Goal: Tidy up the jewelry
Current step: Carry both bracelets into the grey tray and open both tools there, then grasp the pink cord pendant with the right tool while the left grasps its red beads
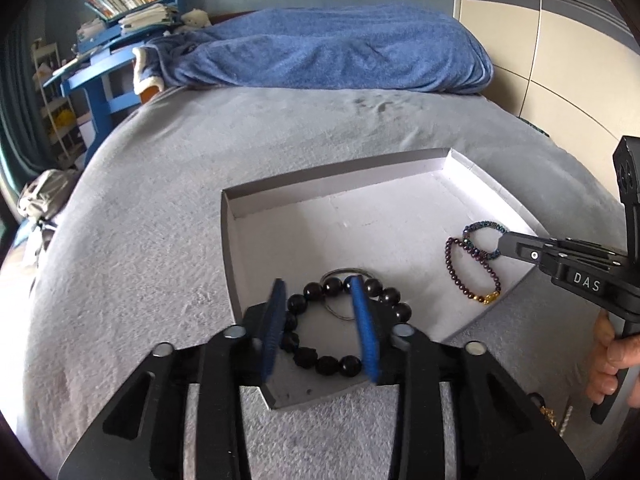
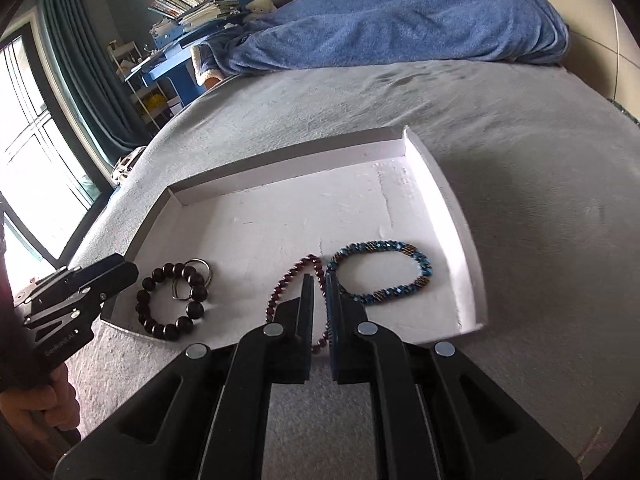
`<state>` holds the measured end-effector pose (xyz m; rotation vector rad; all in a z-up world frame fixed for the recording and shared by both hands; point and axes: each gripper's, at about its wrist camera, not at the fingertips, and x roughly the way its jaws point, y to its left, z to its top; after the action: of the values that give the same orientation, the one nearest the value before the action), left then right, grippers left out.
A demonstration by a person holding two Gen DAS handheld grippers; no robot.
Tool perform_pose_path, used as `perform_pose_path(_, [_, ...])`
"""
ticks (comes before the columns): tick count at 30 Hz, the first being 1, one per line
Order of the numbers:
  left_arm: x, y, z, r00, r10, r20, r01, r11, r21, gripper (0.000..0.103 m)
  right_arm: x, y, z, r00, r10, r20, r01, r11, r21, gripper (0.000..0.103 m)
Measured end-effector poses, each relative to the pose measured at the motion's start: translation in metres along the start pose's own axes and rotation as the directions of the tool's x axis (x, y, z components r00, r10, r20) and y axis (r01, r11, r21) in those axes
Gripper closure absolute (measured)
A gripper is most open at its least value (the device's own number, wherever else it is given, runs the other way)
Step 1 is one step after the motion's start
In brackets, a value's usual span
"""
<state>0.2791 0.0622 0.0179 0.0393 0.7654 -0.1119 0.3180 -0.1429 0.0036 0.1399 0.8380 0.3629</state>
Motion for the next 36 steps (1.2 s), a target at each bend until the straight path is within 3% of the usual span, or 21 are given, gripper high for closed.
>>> perform_pose_path(2, [-0.006, -0.001, -0.001, 1.000, 0.002, 0.015, -0.002, 1.000, -0.001, 0.046, -0.007, -0.002, -0.004, 1.000, 0.000, 0.009, 0.000, 1.000, 0.004, 0.093])
perform_pose_path(3, [-0.010, -0.002, -0.002, 1.000, 0.002, 0.022, -0.002, 1.000, -0.001, 0.041, -0.012, -0.003, -0.007, 1.000, -0.002, 0.017, 0.002, 1.000, 0.002, 0.086])
perform_pose_path(7, [-0.023, -0.009, -0.011, 0.999, 0.005, 0.041, -0.005, 1.000, 0.011, 0.033, -0.030, -0.006, -0.021, 0.999, -0.005, 0.047, 0.005, 1.000, -0.003, 0.080])
perform_pose_path(12, [-0.041, -0.013, -0.030, 0.999, -0.010, 0.053, 0.011, 1.000, -0.016, 0.032, -0.054, -0.007, -0.036, 0.997, -0.008, 0.075, 0.010, 1.000, -0.021, 0.077])
perform_pose_path(20, [-0.055, -0.024, -0.070, 0.999, -0.041, 0.006, 0.041, 0.999, -0.018, 0.032, -0.070, -0.014, -0.062, 0.998, -0.021, 0.056, 0.022, 1.000, -0.014, 0.074])
perform_pose_path(25, [-0.057, -0.030, -0.093, 0.998, -0.063, -0.030, 0.062, 0.998, -0.024, 0.032, -0.076, -0.022, -0.084, 0.999, -0.028, 0.030, 0.028, 1.000, 0.004, 0.060])
perform_pose_path(36, [-0.072, -0.052, -0.120, 0.995, -0.089, -0.053, 0.089, 0.996, 0.006, 0.032, -0.100, -0.025, -0.136, 0.999, -0.049, 0.005, 0.049, 0.999, -0.001, 0.051])
